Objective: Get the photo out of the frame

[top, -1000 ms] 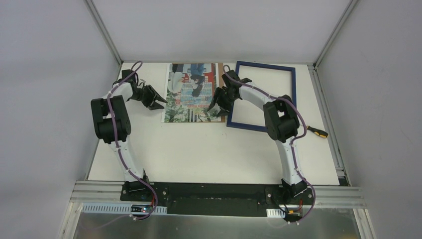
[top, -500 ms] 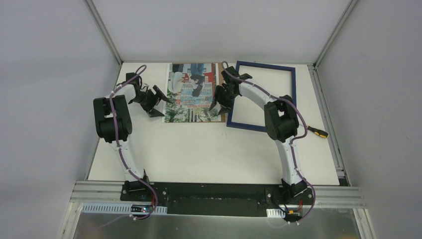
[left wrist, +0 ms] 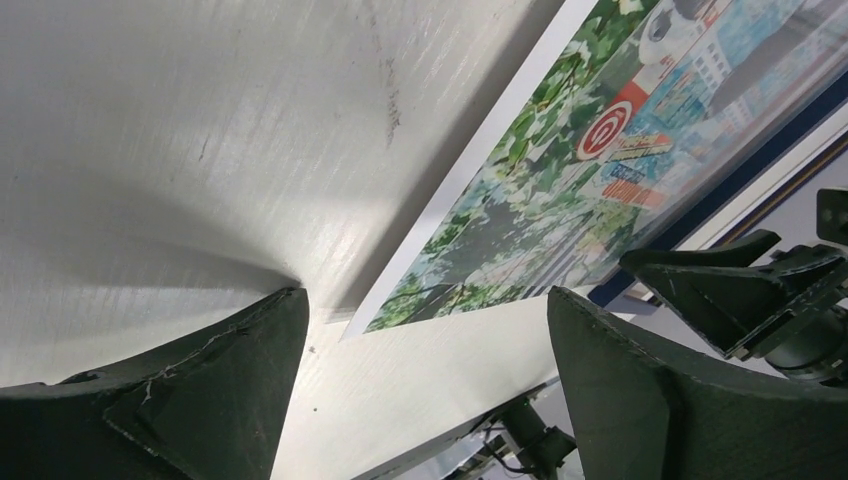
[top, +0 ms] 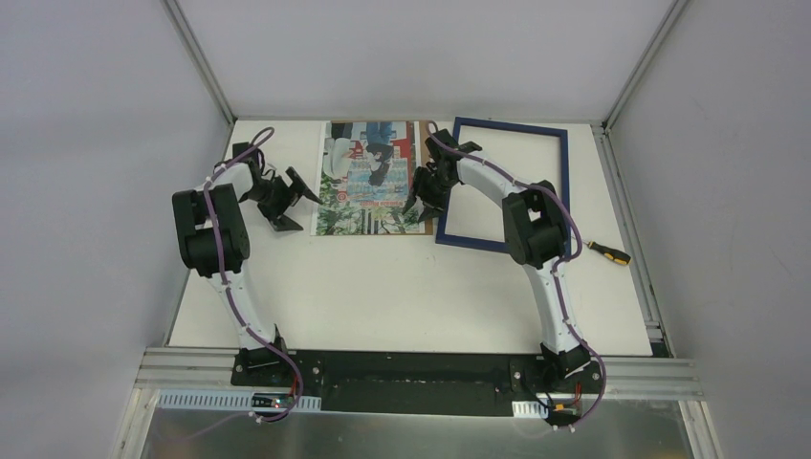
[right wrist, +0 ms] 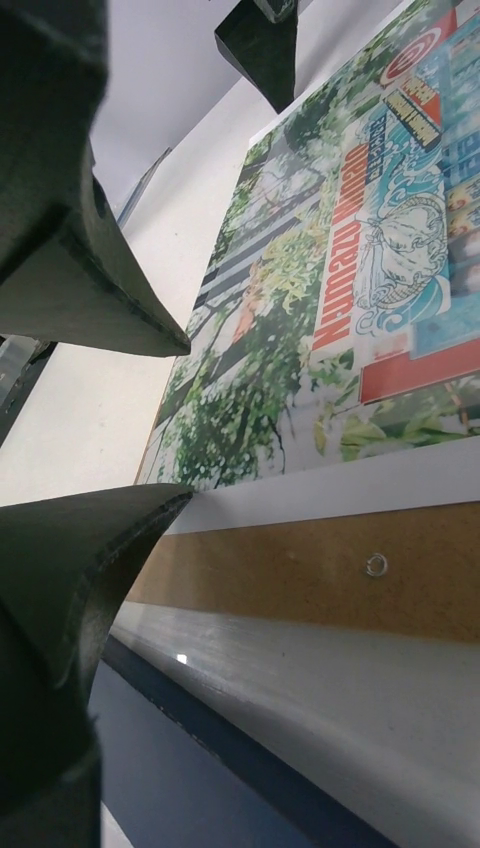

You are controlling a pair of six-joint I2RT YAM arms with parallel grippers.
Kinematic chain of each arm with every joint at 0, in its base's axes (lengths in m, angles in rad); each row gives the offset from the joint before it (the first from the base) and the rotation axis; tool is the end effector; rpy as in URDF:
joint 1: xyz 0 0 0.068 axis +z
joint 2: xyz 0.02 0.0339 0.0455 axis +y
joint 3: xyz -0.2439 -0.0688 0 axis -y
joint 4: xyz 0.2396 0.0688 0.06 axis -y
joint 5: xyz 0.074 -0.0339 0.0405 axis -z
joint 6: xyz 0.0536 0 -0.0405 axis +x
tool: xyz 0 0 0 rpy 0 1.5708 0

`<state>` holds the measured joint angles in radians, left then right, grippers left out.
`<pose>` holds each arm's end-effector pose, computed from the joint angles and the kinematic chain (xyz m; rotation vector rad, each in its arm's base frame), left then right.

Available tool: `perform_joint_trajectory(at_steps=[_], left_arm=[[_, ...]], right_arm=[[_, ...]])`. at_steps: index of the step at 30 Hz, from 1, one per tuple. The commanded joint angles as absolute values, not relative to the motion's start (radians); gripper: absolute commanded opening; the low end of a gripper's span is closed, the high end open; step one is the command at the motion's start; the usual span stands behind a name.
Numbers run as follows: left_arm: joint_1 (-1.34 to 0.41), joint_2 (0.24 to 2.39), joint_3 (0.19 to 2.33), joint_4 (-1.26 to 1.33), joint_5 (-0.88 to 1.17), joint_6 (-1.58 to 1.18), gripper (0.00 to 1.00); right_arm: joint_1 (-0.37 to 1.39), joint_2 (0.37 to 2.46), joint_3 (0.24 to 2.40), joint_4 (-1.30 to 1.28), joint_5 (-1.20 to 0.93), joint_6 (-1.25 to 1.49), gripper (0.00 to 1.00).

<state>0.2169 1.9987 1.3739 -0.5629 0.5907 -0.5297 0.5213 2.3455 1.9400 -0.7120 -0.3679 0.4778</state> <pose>0.3921 0.0558 0.1340 -0.8427 2.5917 -0.8998 0.4142 0.2601 0.1369 -0.1822 2.8146 0.7715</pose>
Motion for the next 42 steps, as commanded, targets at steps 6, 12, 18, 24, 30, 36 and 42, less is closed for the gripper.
perform_joint_trajectory(at_steps=[6, 12, 18, 24, 30, 36, 42], left_arm=[[0.202, 1.997, 1.349, -0.596, 0.610, -0.481, 0.91], [0.193, 2.006, 1.320, -0.521, 0.696, -0.529, 0.81], [0.193, 1.971, 1.307, -0.490, 0.715, -0.554, 0.55], [0.193, 1.914, 1.298, -0.480, 0.703, -0.580, 0.39], [0.193, 1.884, 1.289, -0.452, 0.731, -0.616, 0.39], [0.192, 1.905, 1.276, -0.393, 0.760, -0.657, 0.57], [0.194, 1.958, 1.299, -0.320, 0.807, -0.703, 0.61]], right_arm=[[0.523, 2.402, 1.941, -0.754, -0.328, 0.456, 0.53], [0.523, 2.402, 1.947, -0.756, -0.331, 0.459, 0.53], [0.524, 2.412, 1.956, -0.761, -0.334, 0.458, 0.53], [0.529, 2.424, 1.969, -0.772, -0.334, 0.454, 0.53], [0.529, 2.429, 1.967, -0.777, -0.332, 0.447, 0.53], [0.530, 2.431, 1.964, -0.777, -0.330, 0.441, 0.53], [0.528, 2.430, 1.963, -0.784, -0.328, 0.428, 0.53]])
